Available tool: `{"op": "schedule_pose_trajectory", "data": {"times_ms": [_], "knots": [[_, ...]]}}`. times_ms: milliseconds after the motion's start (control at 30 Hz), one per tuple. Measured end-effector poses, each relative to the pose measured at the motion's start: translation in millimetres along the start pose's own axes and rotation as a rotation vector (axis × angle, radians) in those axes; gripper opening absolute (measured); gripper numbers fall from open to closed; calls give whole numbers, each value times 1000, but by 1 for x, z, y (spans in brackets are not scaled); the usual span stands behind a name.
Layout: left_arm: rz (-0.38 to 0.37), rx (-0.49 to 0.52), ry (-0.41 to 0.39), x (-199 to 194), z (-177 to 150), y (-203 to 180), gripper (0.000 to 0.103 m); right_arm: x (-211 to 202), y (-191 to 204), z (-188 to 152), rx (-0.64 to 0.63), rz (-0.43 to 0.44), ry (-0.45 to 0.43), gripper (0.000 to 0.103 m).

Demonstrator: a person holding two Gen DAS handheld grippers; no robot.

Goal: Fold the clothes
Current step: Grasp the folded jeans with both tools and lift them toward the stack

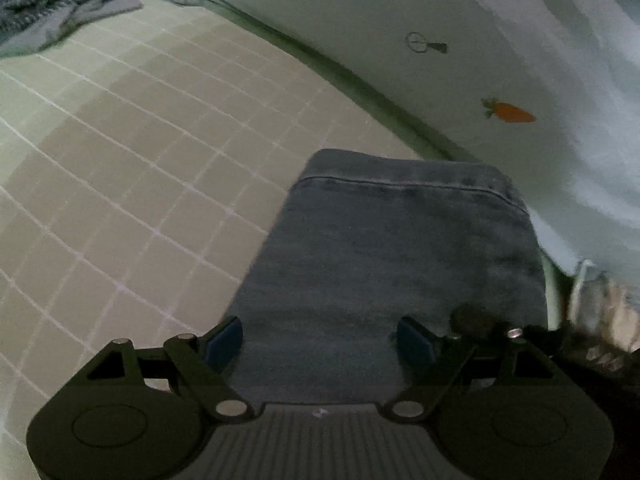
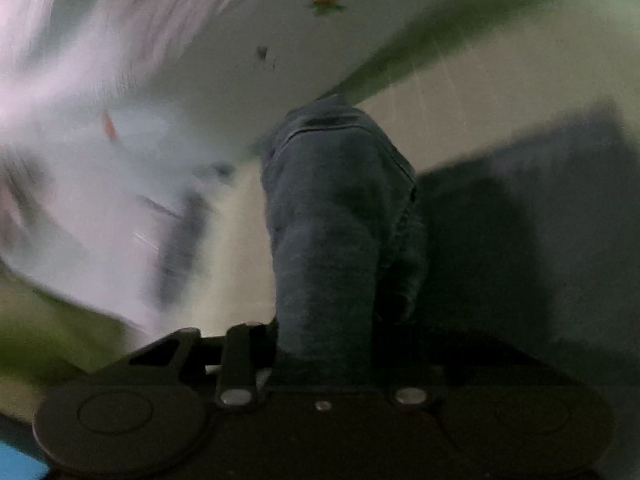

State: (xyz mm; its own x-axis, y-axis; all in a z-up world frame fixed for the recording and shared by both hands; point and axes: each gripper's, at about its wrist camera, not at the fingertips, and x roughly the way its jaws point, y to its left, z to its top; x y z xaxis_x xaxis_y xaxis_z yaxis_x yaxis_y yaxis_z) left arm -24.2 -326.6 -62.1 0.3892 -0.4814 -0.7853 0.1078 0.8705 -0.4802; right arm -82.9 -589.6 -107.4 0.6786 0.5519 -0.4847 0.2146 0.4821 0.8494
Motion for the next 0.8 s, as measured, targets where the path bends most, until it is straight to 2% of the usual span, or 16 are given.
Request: {"op": "schedule_pose_trajectory", "data": {"times_ms": [67,133,167,200,233,267,300,333,467,500,533,567,667,800], "knots": [[-44,20,-19,-7,0,-8,85,-19,-24,-1,165,154,-29,32],[-67,57,-35,-14,2,-16,85,-41,-48,-3,268,265,-65,32],[-77,76,-42,-16,3,-20,85,-53,-62,-5,301,283,-86,31],[-87,96,-49,-19,4,-24,85,-65,-75,-6,326,265,-108,32],[-82,115,-47,-19,4,-27,86,-76,-88,-7,346,212,-127,33],[-72,131,-39,-16,3,-30,86,-85,-99,-6,359,114,-143,33],[-62,143,-25,-11,2,-31,86,-91,-107,-5,358,18,-155,38],[-56,151,-13,-7,2,-31,86,-95,-112,-5,334,-64,-158,48],[-40,177,32,9,0,-32,86,-107,-90,-3,158,-242,-190,73],[-35,184,44,14,-1,-32,86,-111,-83,-2,108,-290,-202,83],[-31,191,55,18,-2,-32,86,-113,-74,0,48,-363,-212,89],[-27,198,66,22,-2,-32,86,-113,-67,1,-15,-427,-217,91],[-15,218,100,34,-4,-33,86,-99,-55,5,-129,-488,-198,93],[2,244,145,50,-6,-34,89,-92,-59,8,-119,-485,-183,101]]}}
